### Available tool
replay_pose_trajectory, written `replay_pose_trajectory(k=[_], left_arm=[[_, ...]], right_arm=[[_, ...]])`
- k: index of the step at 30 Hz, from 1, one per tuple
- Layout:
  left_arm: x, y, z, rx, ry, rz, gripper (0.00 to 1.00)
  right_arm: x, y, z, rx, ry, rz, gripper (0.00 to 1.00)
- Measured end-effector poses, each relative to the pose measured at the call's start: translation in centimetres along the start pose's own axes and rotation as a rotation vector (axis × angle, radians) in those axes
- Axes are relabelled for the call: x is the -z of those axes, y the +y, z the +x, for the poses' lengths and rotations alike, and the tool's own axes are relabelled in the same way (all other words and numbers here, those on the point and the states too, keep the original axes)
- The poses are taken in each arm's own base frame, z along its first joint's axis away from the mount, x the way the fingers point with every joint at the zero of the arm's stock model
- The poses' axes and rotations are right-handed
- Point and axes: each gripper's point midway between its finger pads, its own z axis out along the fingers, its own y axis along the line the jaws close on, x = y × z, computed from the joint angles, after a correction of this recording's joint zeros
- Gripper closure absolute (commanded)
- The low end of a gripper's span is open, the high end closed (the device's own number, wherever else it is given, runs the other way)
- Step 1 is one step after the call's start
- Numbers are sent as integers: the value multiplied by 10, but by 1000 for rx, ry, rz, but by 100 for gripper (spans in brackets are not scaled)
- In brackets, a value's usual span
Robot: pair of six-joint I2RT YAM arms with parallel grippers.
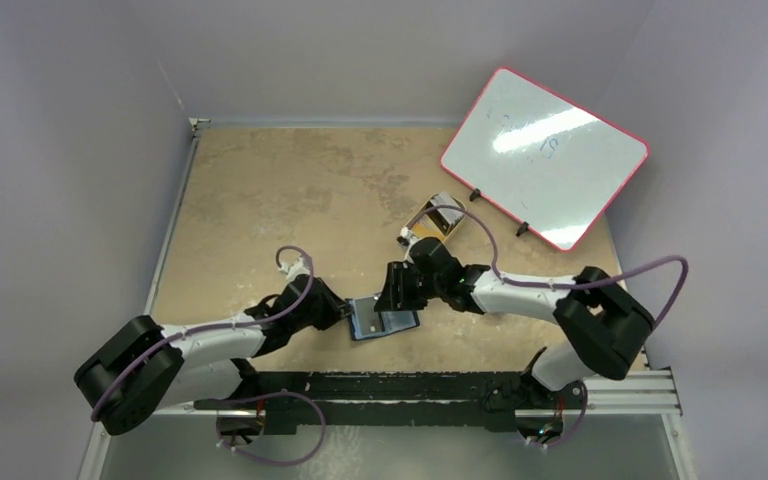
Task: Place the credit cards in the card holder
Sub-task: Insert the credit card into the card holder, then pick up the credit card from the storage box.
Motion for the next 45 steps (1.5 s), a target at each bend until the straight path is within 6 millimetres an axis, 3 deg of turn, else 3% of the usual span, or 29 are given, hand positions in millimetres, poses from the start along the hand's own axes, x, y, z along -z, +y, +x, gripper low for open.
replay_pose_trajectory(k=[4, 11, 15, 19, 25, 30, 36, 45], left_arm=[[2, 1, -1, -45, 7, -26, 98], [10, 5, -6, -111, 0, -71, 81], [17, 11, -10, -140, -13, -111, 74], [26, 5, -22, -167, -54, -133, 69], [35, -1, -32, -194, -89, -141, 67], [43, -14, -35, -192, -98, -95, 67], [48, -33, -36, -187, -94, -22, 67], [49, -34, -33, -207, -74, -12, 67]], right_arm=[[21, 11, -21, 59, -76, 30, 46], [51, 12, -78, 181, -224, 171, 42], [72, -3, -118, 242, -303, 308, 41], [96, -19, -165, 298, -404, 444, 38], [104, -59, -209, 388, -427, 670, 40], [90, -89, -226, 474, -364, 824, 41], [79, -111, -238, 543, -305, 939, 40], [70, -150, -234, 631, -189, 1109, 45]])
